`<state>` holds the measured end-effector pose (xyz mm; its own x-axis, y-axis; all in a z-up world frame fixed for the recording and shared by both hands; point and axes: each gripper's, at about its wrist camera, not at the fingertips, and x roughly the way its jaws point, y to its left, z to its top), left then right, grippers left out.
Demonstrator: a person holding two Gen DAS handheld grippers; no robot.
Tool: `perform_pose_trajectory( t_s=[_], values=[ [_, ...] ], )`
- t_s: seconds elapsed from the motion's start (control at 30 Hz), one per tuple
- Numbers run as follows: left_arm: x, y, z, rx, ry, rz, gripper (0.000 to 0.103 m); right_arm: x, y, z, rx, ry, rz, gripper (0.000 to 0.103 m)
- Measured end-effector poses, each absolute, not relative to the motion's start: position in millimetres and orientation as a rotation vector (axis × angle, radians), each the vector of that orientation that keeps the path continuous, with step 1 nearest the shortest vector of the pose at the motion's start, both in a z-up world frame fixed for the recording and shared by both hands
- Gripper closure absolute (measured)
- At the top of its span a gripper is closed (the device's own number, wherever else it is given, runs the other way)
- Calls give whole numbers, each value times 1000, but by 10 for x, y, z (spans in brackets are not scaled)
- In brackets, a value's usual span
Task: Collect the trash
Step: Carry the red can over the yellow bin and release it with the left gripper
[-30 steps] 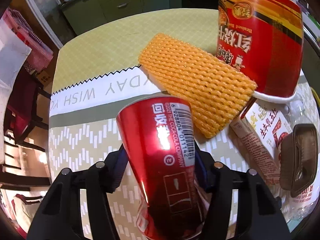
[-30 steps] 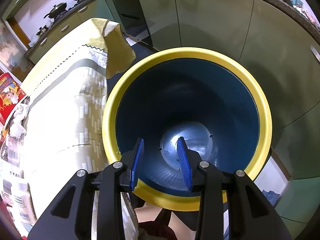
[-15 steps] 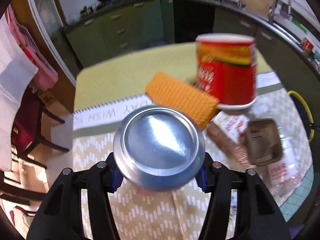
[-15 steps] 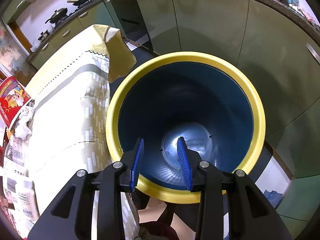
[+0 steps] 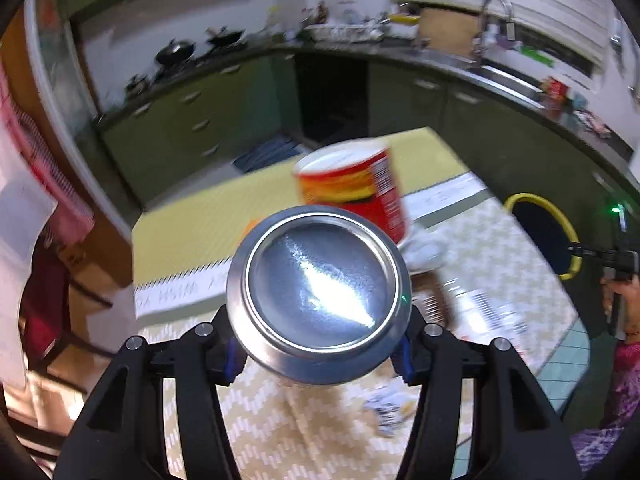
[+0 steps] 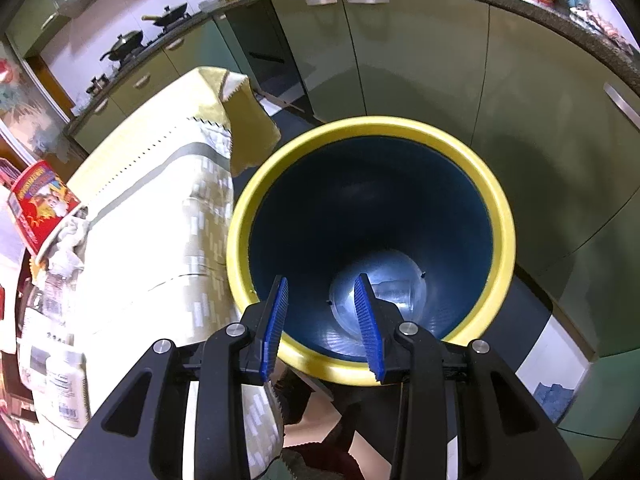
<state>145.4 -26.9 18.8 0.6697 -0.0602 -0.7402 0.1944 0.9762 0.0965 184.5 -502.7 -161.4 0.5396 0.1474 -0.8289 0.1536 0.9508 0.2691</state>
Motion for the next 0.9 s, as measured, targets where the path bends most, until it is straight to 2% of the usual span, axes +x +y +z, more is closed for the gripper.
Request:
perform_pose_trajectory(
  t_s=[0.2, 0.4, 0.67, 0.9],
  values=[
    [1477, -988, 520, 212, 776, -389, 49, 1528, -5190, -1367, 350, 929, -17, 68],
    [1709, -2037, 530, 288, 776, -630, 49, 1126, -5486, -1126, 378, 844, -57, 68],
    [2156, -3587, -71, 359, 886, -828, 49, 667, -5909, -1048, 422, 797, -120, 68],
    [2465, -4303, -665, 415, 998, -842, 49, 539, -6095, -1211, 470, 809, -141, 68]
  ],
)
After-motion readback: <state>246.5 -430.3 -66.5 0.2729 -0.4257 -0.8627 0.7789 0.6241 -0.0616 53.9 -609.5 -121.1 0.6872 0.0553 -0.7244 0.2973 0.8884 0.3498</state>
